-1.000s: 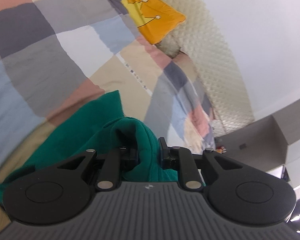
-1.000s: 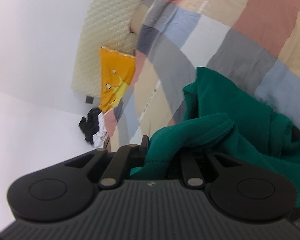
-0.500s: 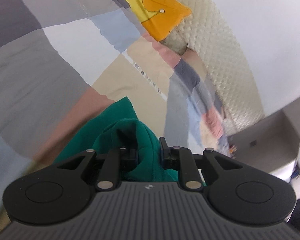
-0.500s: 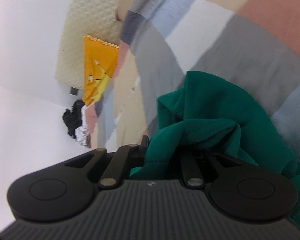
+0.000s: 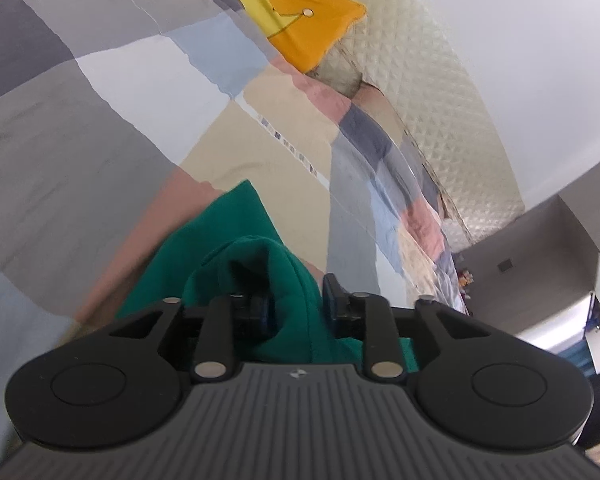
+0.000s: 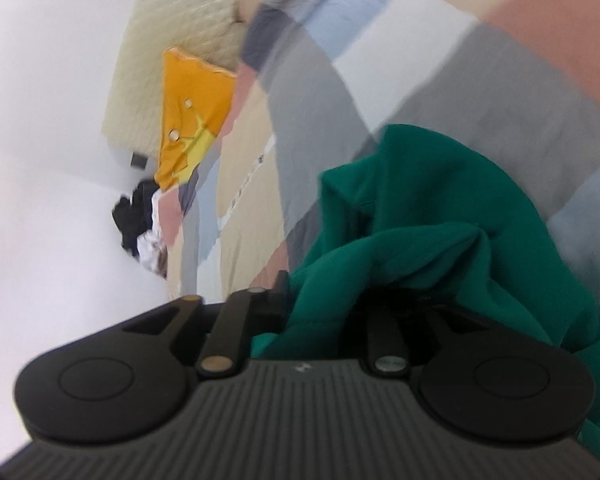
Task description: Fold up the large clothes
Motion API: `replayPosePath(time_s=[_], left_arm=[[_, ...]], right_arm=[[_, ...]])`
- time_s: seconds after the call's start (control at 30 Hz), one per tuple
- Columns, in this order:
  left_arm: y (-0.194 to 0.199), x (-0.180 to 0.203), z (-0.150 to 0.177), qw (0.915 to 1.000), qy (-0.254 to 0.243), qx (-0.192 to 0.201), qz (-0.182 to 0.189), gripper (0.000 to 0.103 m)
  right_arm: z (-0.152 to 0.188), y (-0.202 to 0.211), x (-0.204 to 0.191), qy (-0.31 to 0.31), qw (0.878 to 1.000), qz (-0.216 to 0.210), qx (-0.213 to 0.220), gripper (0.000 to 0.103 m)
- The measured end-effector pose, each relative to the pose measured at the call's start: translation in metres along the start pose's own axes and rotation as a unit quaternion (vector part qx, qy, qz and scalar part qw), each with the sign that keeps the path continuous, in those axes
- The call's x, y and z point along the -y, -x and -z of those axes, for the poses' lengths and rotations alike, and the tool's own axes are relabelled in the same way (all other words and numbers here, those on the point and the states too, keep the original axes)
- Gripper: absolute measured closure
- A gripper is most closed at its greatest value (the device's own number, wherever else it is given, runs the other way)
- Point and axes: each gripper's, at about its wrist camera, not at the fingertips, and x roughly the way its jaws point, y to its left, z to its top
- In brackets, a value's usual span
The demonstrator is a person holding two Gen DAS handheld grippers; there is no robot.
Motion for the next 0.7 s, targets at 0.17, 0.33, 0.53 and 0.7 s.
replayPosePath(time_s=[0.17, 0.33, 0.53, 0.7], left_arm=[[0.023, 0.01, 0.004, 0.9989, -0.003, 0.014, 0.044, 0.029], [0.043, 0.032, 0.015, 0.9972, -0.052, 0.051, 0.02, 0.024], [0.032, 0.037, 0.024, 0.9957, -0.078, 0.041, -0.029, 0.025], [0.019, 0.04, 0.022, 0.9954, -0.086, 0.032, -0.027, 0.026]], right_arm=[[0.013, 0.026, -0.025, 0.052, 0.998, -0.036, 0.024, 0.026], [0.016, 0.053, -0.037, 0.081, 0.994, -0.055, 0.055, 0.023], [0.01, 0.057, -0.029, 0.091, 0.993, -0.01, 0.074, 0.023], [0.003, 0.041, -0.032, 0.104, 0.992, 0.007, 0.073, 0.026]])
